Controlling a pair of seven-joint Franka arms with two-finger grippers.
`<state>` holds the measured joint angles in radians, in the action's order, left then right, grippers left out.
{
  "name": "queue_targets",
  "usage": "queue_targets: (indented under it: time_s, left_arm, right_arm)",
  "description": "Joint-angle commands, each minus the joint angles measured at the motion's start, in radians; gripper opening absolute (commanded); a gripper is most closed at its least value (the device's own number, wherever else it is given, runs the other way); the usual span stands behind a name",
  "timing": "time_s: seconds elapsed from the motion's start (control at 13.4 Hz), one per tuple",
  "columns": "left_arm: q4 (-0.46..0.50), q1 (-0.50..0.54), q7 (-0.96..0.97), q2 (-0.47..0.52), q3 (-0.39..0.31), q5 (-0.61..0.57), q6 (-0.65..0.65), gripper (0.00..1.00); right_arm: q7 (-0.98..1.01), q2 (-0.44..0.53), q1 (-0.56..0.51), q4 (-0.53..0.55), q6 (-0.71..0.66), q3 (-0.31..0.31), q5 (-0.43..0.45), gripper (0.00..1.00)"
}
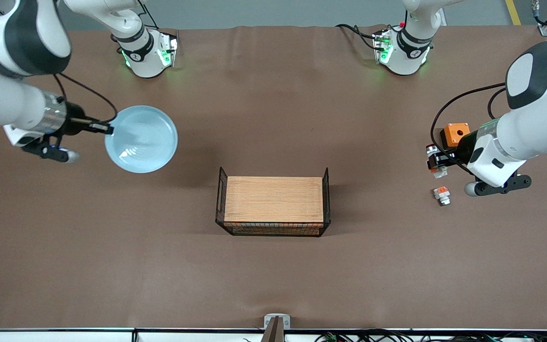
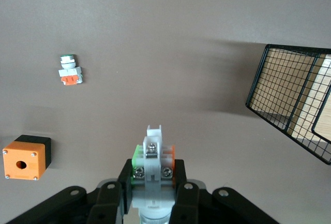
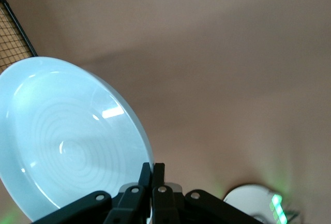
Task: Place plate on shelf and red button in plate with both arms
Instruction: 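Lift the plate with the right gripper while the left gripper lifts the button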
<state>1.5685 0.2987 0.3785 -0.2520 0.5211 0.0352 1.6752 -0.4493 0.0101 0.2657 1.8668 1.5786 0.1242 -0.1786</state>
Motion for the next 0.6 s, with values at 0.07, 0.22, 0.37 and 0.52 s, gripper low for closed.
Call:
queue_targets:
  time_s: [0.07,0.22,0.37,0.52]
  left_arm:
    - [0.034,0.007,0.005,0.031,0.016,0.009,-0.008,0.00]
    - [0.036,0.007,0.005,0.031,0.022,0.005,-0.008,0.00]
    - [0.051,0.007,0.005,0.033,0.023,0.003,-0.008,0.00]
    - [0.060,0.007,0.003,0.048,0.049,-0.052,-0.015,0.00]
  right_arm:
    - [-0.364,0.014,0.200,-0.063,-0.054,0.006,-0.019,0.00]
    - [-0.634,0.004,0.297,-0.102,-0.019,0.006,-0.073,0.00]
    - [-0.890,-0.004,0.397,-0.112,0.058,0.006,-0.073,0.00]
    - [-1.099,-0.039,0.475,-0.112,0.160,0.006,-0.073,0.01]
